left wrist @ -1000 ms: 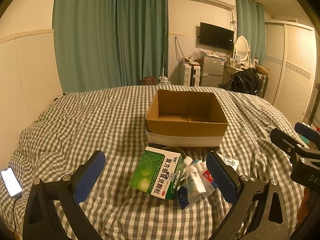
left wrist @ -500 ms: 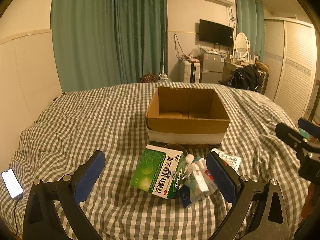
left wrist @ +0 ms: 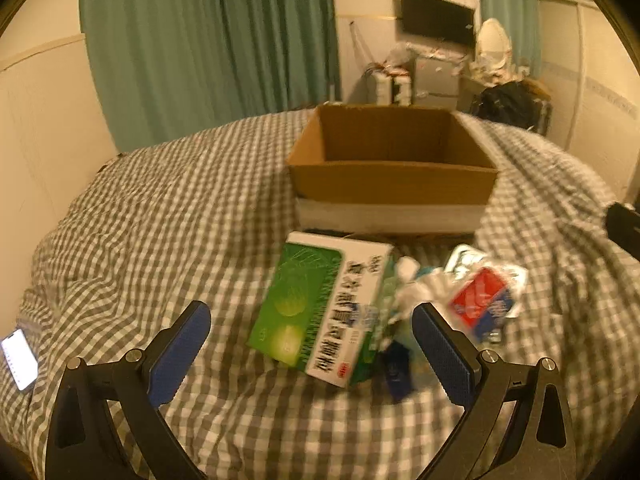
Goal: Organize objects
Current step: 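Grasp the green-and-white medicine box with the left tool and lift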
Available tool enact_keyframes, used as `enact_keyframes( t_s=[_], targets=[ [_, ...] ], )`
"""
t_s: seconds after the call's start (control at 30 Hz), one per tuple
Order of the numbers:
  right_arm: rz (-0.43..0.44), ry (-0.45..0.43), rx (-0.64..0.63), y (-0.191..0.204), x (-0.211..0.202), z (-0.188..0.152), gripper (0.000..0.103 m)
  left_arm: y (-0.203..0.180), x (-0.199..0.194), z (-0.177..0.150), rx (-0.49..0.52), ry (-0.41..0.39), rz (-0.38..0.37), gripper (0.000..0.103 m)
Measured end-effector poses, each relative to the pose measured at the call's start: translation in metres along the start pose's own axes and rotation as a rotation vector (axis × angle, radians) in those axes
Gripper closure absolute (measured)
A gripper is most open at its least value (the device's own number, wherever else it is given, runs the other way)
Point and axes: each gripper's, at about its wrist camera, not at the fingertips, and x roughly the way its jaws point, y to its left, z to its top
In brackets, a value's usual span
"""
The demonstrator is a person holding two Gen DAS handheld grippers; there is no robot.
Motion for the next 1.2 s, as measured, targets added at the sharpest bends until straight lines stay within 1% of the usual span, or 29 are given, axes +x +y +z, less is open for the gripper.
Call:
enact_keyframes(
  t_s=[0.03,0.13,0.23,0.4,0.43,0.47,0.6,0.67,0.73,0.8,0.87,0.9,0.93,0.97,1.03,1.1,1.13,1.2],
  targets=[
    [-0.001,0.007,-0.003,0.000,0.003,-0.001,0.000,0.002,0.002,0.000,-0.005,0.000,0.001,0.000],
    [-0.005,0.039,-0.011,0.002,0.015,-0.006,0.000,0.004,0.014,0.000,-0.008,0.009,-0.029,0.001],
    [-0.009,0.080,-0.023,0.005,0.029,-0.012,0.000,0.001,0.028,-0.003,0.021,0.017,-0.034,0.001],
    [-0.012,0.142,-0.037,0.012,0.050,-0.023,0.000,-0.005,0.056,-0.011,0.071,0.044,-0.078,0.002],
    [-0.017,0.160,-0.045,0.014,0.056,-0.025,0.000,-0.006,0.059,-0.012,0.077,0.043,-0.084,0.002],
    [-0.021,0.170,-0.051,0.016,0.060,-0.027,0.000,-0.006,0.063,-0.014,0.081,0.041,-0.097,0.006],
    [-0.027,0.205,-0.090,0.027,0.073,-0.034,0.000,0.003,0.061,-0.019,0.063,0.010,-0.130,0.008],
    [-0.009,0.226,-0.115,0.035,0.079,-0.037,0.000,0.012,0.055,-0.020,0.048,-0.003,-0.147,0.009],
    [0.000,0.233,-0.153,0.044,0.083,-0.039,0.000,0.019,0.047,-0.020,0.040,-0.021,-0.141,0.009],
    [-0.021,0.228,-0.222,0.056,0.084,-0.040,0.000,0.027,0.038,-0.018,0.039,-0.042,-0.115,0.010],
    [-0.020,0.234,-0.278,0.066,0.085,-0.043,0.000,0.036,0.031,-0.015,0.028,-0.060,-0.096,0.010],
    [-0.015,0.240,-0.294,0.070,0.085,-0.045,0.000,0.040,0.028,-0.014,0.019,-0.062,-0.094,0.012],
    [-0.011,0.249,-0.312,0.074,0.087,-0.047,0.000,0.043,0.026,-0.014,0.013,-0.065,-0.099,0.023],
    [-0.008,0.260,-0.335,0.079,0.089,-0.050,0.000,0.047,0.026,-0.013,0.007,-0.062,-0.104,0.041],
    [-0.007,0.281,-0.367,0.086,0.094,-0.055,0.000,0.054,0.028,-0.014,-0.012,-0.051,-0.099,0.042],
    [-0.005,0.300,-0.395,0.093,0.098,-0.061,0.000,0.059,0.034,-0.017,-0.015,-0.043,-0.129,0.042],
    [-0.013,0.306,-0.409,0.097,0.102,-0.065,0.000,0.060,0.038,-0.019,-0.017,-0.035,-0.137,0.042],
    [-0.057,0.307,-0.441,0.102,0.109,-0.070,0.000,0.059,0.040,-0.021,-0.001,-0.050,-0.146,0.042]
  ],
)
